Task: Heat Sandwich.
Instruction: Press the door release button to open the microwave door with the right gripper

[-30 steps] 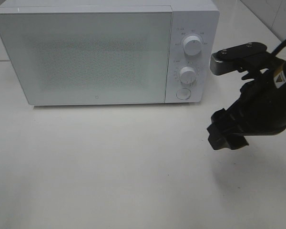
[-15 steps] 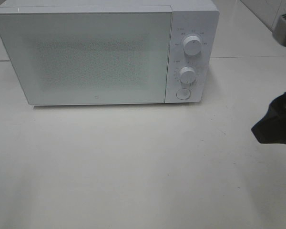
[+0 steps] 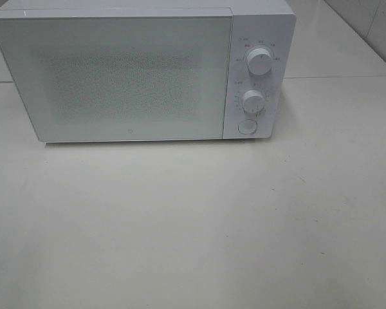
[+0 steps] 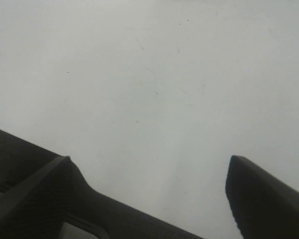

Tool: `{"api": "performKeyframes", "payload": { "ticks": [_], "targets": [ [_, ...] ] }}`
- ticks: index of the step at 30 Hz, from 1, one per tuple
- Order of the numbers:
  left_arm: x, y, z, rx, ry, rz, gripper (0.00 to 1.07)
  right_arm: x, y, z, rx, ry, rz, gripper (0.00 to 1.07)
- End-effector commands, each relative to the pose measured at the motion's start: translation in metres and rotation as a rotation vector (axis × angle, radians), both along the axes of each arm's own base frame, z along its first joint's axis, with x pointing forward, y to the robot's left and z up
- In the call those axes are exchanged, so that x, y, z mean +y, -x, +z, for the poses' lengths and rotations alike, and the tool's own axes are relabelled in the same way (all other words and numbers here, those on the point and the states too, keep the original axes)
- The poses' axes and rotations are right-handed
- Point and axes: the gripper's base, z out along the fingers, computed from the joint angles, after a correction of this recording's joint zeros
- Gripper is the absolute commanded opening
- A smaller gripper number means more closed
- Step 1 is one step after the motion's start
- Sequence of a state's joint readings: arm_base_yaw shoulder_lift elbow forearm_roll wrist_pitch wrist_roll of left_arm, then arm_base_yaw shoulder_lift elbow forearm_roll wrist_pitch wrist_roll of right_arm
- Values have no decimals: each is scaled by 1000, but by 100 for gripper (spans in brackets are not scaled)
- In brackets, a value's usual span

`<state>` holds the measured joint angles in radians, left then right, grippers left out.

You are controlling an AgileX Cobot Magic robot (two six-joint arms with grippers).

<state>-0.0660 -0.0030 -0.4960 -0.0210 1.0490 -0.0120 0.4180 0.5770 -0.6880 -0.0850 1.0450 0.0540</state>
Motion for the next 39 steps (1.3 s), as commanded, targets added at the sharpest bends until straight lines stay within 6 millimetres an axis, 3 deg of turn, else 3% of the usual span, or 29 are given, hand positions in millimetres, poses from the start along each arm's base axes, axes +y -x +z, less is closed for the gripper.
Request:
{"api": "performKeyframes", "payload": {
  "ticks": [1, 9, 24, 39],
  "targets": [
    [0, 3, 0, -33, 6, 1, 101, -9, 10, -5, -19, 8, -47, 82],
    [0, 3, 0, -33, 6, 1, 101, -25, 48, -22, -153, -67, -204, 82],
    [0, 3, 0, -33, 6, 1, 101, -27, 87, -35, -399, -162, -339, 78],
    [0, 2, 0, -30, 6, 1, 101, -27, 88, -35, -407, -156, -350, 77]
  ]
}}
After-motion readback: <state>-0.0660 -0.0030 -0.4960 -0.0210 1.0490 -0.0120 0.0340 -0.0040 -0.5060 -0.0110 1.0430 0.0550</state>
